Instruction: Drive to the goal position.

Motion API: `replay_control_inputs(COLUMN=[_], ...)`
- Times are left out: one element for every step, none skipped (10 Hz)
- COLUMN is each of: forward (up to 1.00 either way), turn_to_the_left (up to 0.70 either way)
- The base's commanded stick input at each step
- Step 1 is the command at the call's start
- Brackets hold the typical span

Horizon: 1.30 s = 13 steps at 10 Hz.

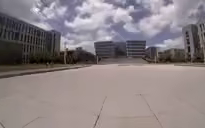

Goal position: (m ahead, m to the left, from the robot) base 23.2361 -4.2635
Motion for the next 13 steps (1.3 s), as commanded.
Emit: replay_control_inputs(forward=[0.7, 0.7, 0.7, 0.7, 0.7, 0.7, 0.7, 0.7, 0.7, 0.7, 0.7, 0.7, 0.7], turn_to_the_left=[0.0, 0.0, 0.0, 0.0, 0.0, 0.0, 0.0, 0.0, 0.0, 0.0, 0.0, 0.0, 0.0])
